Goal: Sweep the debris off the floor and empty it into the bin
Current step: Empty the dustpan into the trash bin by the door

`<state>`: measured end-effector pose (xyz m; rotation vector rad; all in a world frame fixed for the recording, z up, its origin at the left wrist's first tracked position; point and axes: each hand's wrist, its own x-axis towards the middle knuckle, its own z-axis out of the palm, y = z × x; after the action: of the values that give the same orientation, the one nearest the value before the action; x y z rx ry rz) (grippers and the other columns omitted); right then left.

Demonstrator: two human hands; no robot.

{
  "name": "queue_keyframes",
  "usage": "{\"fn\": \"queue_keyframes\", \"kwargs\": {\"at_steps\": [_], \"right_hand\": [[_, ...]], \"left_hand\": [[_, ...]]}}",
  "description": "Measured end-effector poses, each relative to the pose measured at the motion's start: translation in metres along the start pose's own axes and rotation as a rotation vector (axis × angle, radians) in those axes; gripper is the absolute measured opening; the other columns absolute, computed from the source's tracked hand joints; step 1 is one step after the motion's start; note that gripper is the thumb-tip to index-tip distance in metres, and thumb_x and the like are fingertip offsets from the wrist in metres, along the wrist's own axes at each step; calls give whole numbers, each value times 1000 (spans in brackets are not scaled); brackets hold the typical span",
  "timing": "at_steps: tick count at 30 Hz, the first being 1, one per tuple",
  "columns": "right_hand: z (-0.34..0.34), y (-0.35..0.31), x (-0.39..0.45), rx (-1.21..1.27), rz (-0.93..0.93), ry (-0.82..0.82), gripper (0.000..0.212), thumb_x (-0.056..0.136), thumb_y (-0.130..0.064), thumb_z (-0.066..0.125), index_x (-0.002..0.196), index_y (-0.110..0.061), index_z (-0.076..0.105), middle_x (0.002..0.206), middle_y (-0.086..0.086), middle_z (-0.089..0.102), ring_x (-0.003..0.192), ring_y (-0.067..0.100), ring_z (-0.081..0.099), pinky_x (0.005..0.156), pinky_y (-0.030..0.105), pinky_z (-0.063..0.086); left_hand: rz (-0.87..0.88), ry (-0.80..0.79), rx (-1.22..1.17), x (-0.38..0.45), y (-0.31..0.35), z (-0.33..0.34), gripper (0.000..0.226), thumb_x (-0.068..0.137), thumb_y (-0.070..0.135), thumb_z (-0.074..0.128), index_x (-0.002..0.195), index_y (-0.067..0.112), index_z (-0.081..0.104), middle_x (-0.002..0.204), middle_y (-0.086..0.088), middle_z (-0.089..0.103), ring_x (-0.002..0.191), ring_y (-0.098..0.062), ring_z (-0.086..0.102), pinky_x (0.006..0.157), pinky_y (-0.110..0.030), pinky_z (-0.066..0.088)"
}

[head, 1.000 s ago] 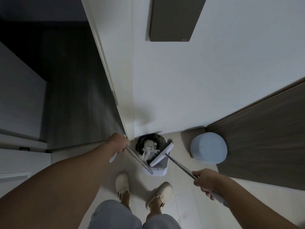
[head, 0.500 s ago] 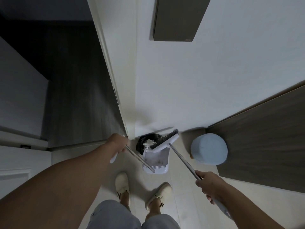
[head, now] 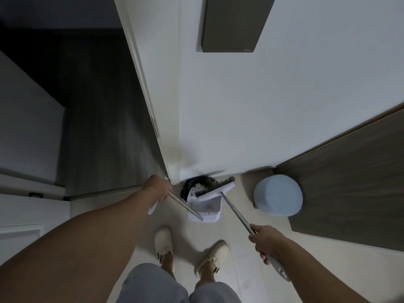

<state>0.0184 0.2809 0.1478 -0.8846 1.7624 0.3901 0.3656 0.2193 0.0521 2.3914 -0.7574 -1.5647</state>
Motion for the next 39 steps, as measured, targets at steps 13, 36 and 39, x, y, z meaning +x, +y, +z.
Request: {"fn": "queue_keyframes", "kwargs": {"at_steps": [13,36,39], "right_hand": [[-35,-5,-20,-224,-11,-27,52,98,-16,50,147,-31,41,71,7,56,55,15,48,47,24,44],[-20,8,-3,-99,32,-52,49,96,-14,52,143,-28,47,64,7,54,51,15,47,46,23,43],[3,9,4,-99,28,-52,48,97,-15,50,144,-26,47,71,10,59,54,17,49,48,25,46]], "left_hand": [[56,-41,113,-15,-3,-5,14,85,16,68,79,5,63,51,-11,63,41,-21,51,49,-24,35],[45,-54,-2,-17,-11,-3,15,85,14,67,89,0,64,51,-9,58,46,-22,55,47,-23,35],[44,-37,-23,-21,-11,-2,13,91,12,64,89,-1,61,61,-13,57,30,-13,46,38,-16,31]]}}
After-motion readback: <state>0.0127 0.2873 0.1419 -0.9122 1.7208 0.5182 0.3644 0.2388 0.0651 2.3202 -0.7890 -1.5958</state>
